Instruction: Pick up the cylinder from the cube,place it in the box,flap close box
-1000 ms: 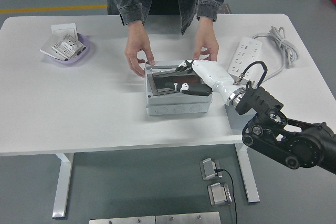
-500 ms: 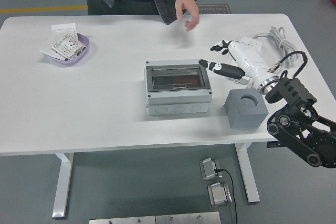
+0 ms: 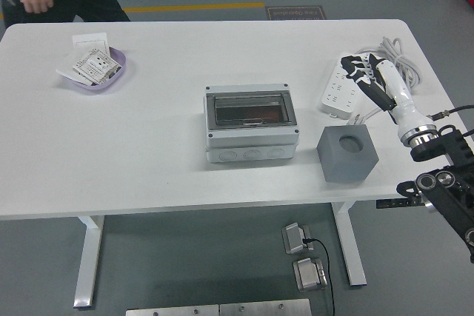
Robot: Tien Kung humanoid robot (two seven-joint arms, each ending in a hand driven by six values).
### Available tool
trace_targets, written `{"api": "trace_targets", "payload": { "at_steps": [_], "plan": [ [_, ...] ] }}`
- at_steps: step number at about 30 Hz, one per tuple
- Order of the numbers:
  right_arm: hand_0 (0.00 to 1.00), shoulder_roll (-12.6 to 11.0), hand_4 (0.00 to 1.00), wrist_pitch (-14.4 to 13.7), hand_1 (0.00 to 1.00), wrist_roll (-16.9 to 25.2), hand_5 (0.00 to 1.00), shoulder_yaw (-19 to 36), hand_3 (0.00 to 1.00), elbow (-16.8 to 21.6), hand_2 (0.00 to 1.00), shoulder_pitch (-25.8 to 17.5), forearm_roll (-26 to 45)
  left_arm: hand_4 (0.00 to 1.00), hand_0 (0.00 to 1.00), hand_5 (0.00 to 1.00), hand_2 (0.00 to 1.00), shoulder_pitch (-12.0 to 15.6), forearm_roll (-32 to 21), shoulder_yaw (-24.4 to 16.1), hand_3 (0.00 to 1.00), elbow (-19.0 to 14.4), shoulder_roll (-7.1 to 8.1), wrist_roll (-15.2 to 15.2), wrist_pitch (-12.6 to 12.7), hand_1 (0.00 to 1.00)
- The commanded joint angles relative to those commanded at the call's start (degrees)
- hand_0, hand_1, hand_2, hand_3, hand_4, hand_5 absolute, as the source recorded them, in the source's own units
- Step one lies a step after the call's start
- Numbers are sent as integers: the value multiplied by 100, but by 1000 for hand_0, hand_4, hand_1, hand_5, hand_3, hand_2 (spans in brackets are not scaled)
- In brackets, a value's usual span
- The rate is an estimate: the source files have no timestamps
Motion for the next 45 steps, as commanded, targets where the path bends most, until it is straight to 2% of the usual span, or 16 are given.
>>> {"api": "trace_targets", "payload": {
  "at_steps": [7, 14, 18, 19, 24, 25, 29, 37, 45],
  "plan": [
    [507, 170, 924, 408, 460, 358, 738, 394, 598, -179, 566, -302, 1550, 648, 637, 126, 614, 12, 158, -212, 685, -9, 33, 83, 96, 659],
    [523, 210, 925, 583, 471, 315, 733, 457, 595, -190, 550, -315, 2870, 643, 638, 129, 613, -10, 306, -400, 680, -29, 39, 107, 124, 660],
    [523, 202, 925, 643, 471, 263, 733, 495, 595, -170, 550, -327, 3359, 643, 638, 129, 613, -16, 436, -563, 680, -45, 48, 121, 136, 660],
    [535, 202, 918, 654, 488, 251, 706, 502, 599, -167, 547, -329, 3403, 640, 637, 131, 613, -15, 472, -608, 680, -48, 53, 125, 140, 658],
    [535, 199, 918, 694, 488, 200, 706, 522, 599, -141, 547, -340, 3358, 640, 637, 131, 613, -18, 646, -828, 680, -60, 85, 158, 159, 658],
    [552, 197, 910, 705, 505, 192, 662, 522, 604, -136, 555, -341, 3344, 636, 637, 132, 612, -20, 671, -863, 676, -60, 92, 165, 161, 658],
    [552, 185, 910, 721, 505, 173, 662, 514, 604, -122, 555, -338, 3318, 636, 637, 132, 612, -27, 742, -965, 676, -62, 114, 187, 168, 658],
    [582, 132, 912, 762, 517, 129, 685, 447, 611, -127, 567, -321, 3236, 618, 637, 136, 610, -67, 815, -987, 661, -81, 146, 222, 166, 653],
    [596, 129, 893, 751, 533, 101, 663, 430, 612, -120, 574, -308, 3058, 613, 637, 138, 607, -129, 934, -1015, 656, -96, 196, 253, 167, 653]
  ]
}}
